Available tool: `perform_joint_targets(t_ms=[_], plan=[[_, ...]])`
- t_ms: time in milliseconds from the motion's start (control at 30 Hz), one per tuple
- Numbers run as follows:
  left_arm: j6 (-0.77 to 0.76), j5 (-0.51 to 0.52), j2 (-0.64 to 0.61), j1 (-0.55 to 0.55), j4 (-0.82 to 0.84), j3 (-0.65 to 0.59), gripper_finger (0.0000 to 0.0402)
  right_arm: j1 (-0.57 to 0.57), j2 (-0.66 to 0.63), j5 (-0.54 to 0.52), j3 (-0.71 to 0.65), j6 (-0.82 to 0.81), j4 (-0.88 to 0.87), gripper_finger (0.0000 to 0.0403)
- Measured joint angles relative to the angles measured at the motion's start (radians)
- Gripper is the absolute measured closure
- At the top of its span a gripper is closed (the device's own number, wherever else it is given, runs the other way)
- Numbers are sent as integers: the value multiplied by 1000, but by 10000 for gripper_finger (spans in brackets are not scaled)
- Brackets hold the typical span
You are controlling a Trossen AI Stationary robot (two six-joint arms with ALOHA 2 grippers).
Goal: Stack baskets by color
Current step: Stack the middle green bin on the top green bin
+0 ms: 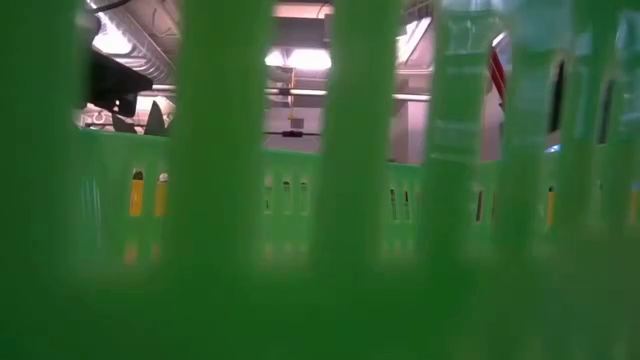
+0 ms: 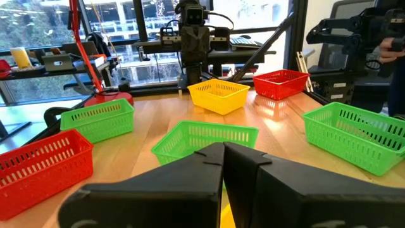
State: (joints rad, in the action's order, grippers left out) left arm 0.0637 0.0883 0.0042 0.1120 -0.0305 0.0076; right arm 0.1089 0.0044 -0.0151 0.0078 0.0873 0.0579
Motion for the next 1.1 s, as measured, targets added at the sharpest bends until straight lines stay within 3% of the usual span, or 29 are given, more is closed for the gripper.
perform_joint_targets(t_ms=[200,433,633,767,1100], plan=[[0,0,0,0,0,0,401,0,5,-6,38,-4,39,399],[0,0,0,0,0,0,401,0,118,-103,254,1,-127,401],[0,0,0,0,0,0,401,0,389,-203,481,-9,-304,402],[0,0,0,0,0,0,401,0,618,-286,665,-127,-390,402],[0,2,0,0,-4,0,401,0,1130,-270,1148,-357,-783,396]])
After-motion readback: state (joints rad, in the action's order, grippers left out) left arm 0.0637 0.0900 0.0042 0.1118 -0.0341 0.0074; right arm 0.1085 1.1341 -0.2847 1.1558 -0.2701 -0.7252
